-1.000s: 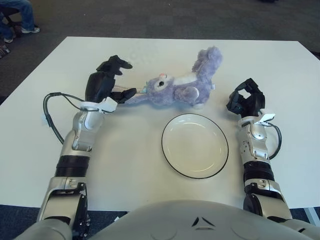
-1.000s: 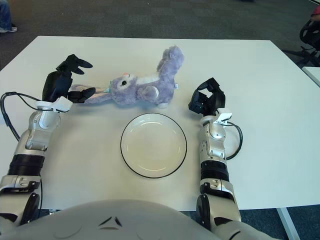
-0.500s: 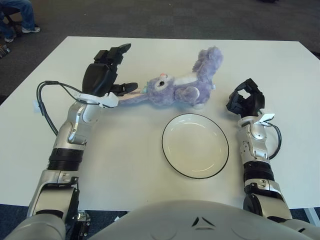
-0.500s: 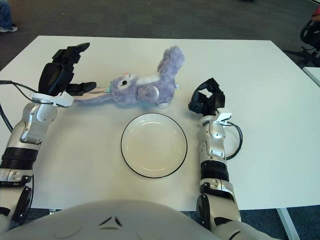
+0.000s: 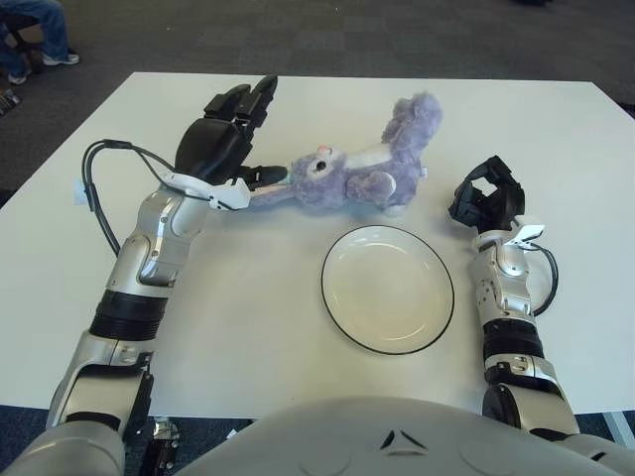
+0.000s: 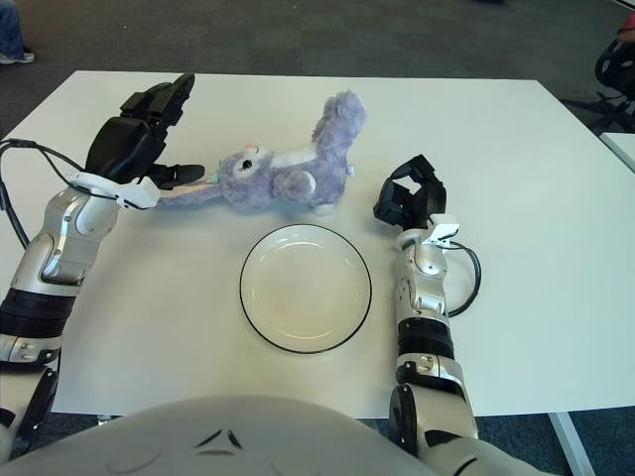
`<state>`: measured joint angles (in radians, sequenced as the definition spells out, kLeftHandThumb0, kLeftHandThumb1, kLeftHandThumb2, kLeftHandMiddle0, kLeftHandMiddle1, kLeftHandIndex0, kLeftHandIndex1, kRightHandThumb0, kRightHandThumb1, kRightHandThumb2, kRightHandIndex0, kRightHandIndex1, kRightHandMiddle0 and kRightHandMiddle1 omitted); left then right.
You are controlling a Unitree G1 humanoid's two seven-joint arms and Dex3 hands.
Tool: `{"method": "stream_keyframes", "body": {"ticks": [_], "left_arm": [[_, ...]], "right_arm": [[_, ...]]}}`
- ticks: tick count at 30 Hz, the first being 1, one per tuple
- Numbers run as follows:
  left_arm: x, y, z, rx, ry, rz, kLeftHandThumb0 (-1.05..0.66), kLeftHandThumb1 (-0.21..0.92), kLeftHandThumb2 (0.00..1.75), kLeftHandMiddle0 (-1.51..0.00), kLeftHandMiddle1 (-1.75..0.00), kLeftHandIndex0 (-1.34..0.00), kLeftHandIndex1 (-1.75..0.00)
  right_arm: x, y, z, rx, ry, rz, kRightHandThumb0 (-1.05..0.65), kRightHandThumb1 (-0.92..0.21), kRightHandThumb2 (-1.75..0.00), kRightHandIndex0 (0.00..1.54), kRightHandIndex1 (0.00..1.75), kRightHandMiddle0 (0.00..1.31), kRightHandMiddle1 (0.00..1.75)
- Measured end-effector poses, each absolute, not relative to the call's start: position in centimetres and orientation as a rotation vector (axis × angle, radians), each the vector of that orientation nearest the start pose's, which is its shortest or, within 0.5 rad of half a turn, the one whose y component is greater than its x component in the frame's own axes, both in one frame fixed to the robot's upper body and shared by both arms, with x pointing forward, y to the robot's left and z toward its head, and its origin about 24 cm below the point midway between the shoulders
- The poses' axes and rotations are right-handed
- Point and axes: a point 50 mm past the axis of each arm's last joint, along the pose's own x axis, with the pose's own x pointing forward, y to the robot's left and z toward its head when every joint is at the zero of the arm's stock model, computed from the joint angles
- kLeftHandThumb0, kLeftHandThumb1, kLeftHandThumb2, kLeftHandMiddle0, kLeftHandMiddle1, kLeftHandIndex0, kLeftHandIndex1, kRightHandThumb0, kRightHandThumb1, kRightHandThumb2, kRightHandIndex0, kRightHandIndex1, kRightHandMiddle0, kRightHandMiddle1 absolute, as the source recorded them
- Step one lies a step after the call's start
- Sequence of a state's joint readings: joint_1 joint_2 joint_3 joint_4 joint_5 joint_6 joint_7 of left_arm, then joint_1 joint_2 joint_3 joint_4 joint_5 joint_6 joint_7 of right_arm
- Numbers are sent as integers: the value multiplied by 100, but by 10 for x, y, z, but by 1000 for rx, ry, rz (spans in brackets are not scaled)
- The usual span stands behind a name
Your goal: Put the doll into the plate.
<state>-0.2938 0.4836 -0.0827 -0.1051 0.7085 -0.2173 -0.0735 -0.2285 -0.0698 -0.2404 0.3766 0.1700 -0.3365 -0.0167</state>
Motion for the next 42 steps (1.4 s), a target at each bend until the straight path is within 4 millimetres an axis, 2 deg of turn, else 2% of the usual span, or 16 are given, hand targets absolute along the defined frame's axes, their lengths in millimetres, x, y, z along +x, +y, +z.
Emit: {"method": "stream_keyframes", "body": {"ticks": [9, 20, 29, 42], "left_arm": [[291, 151, 152, 1182, -518, -339, -105, 92, 66, -5, -2, 0, 0], [296, 136, 148, 1229, -416, -492, -105, 92, 51, 0, 0, 0, 0], [294, 130, 147, 1326, -321, -520, -105, 92, 53, 0, 0, 0, 0], [293, 121, 145, 1362, -322, -502, -105, 92, 50, -1, 0, 0, 0]], "right_arm": [[289, -211, 47, 128, -194, -225, -50, -28, -136, 127, 175, 64, 175], [291, -210, 46, 129, -195, -219, -50, -28, -136, 127, 175, 65, 175], [292, -211, 46, 128, -197, -220, -50, -28, -136, 127, 175, 65, 175], [292, -210, 46, 125, -197, -218, -50, -28, -136, 127, 175, 64, 175]]}}
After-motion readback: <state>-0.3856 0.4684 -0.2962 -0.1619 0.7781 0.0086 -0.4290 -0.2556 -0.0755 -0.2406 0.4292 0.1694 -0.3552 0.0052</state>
